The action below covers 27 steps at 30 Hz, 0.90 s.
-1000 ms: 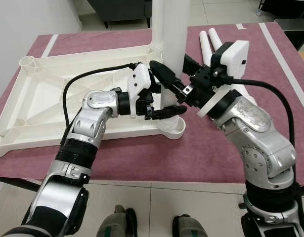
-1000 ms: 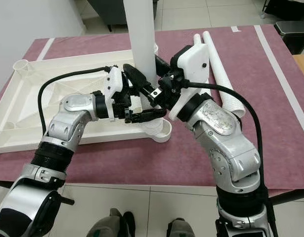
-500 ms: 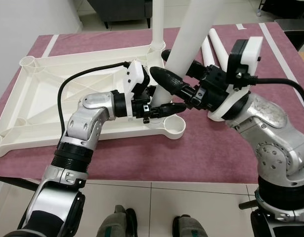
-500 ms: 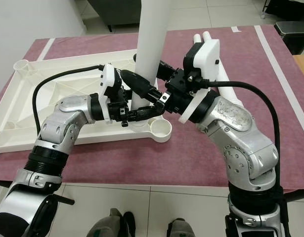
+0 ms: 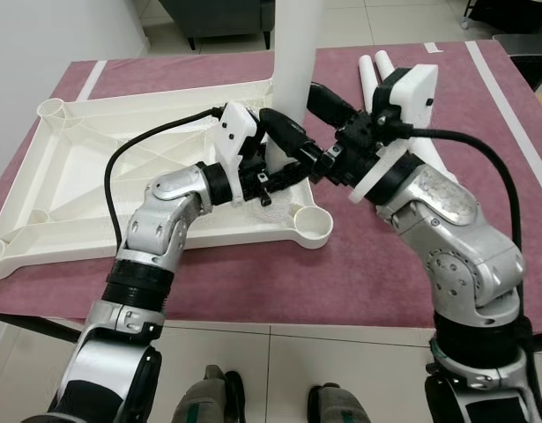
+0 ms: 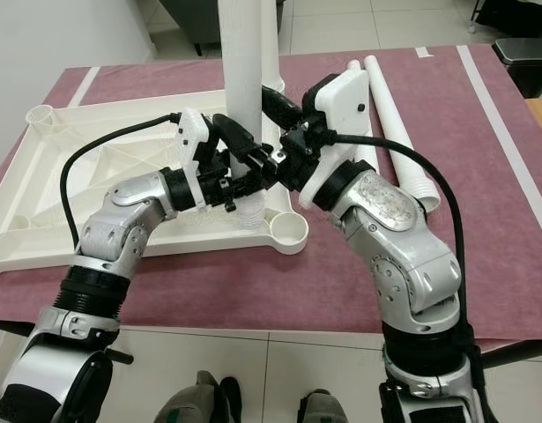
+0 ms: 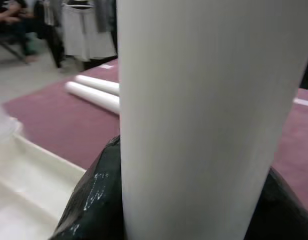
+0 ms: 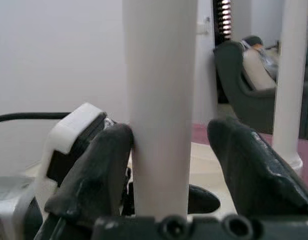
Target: Building children table
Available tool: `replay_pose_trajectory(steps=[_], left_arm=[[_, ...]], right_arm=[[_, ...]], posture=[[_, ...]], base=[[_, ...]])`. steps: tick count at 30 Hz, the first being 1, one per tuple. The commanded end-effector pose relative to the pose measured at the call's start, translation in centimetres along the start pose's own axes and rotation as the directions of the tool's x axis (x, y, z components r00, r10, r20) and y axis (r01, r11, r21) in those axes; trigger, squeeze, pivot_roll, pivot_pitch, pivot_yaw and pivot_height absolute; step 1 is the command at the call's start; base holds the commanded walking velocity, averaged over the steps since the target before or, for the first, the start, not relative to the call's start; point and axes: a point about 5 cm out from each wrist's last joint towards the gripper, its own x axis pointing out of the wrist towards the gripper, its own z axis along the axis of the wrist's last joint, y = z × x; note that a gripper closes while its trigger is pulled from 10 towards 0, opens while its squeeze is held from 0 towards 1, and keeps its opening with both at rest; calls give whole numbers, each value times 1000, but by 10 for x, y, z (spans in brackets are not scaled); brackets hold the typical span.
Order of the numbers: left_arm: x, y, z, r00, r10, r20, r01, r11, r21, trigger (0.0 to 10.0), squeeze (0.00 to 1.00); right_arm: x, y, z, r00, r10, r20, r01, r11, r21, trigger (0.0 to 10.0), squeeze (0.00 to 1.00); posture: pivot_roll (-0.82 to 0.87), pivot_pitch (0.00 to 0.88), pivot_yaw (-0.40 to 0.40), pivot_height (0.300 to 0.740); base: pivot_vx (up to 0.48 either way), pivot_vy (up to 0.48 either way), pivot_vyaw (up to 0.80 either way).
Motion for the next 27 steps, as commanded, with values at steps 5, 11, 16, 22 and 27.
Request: replay_pose_trajectory(steps=[5, 11, 16, 22, 27], left_arm=[[3, 11, -6, 980, 193, -49, -179, 961, 209, 0, 0], [7, 12, -8, 965, 259, -39, -242, 940, 239, 0, 0], [8, 12, -7, 961, 277, -10, -269, 939, 216, 0, 0], [10, 12, -6, 953, 303, 22, -301, 930, 209, 0, 0], [12, 9, -4, 950, 310, 42, -308, 904, 295, 0, 0]], right_arm=[[3, -26, -4, 947, -318, -54, 319, 948, 10, 10000, 0], [14, -29, 35, 913, -376, 156, 339, 914, 224, 10000, 0], [13, -32, 47, 889, -393, 234, 274, 867, 416, 10000, 0], [12, -31, 46, 891, -392, 230, 232, 828, 510, 10000, 0], [16, -32, 26, 898, -432, 89, 343, 812, 472, 10000, 0]], posture=[[-106, 155, 124, 740], [-110, 149, 123, 740], [-110, 149, 123, 740], [-102, 144, 114, 740], [-102, 146, 115, 740]], base=[[0, 0, 0], [0, 0, 0], [0, 0, 0], [0, 0, 0], [0, 0, 0]])
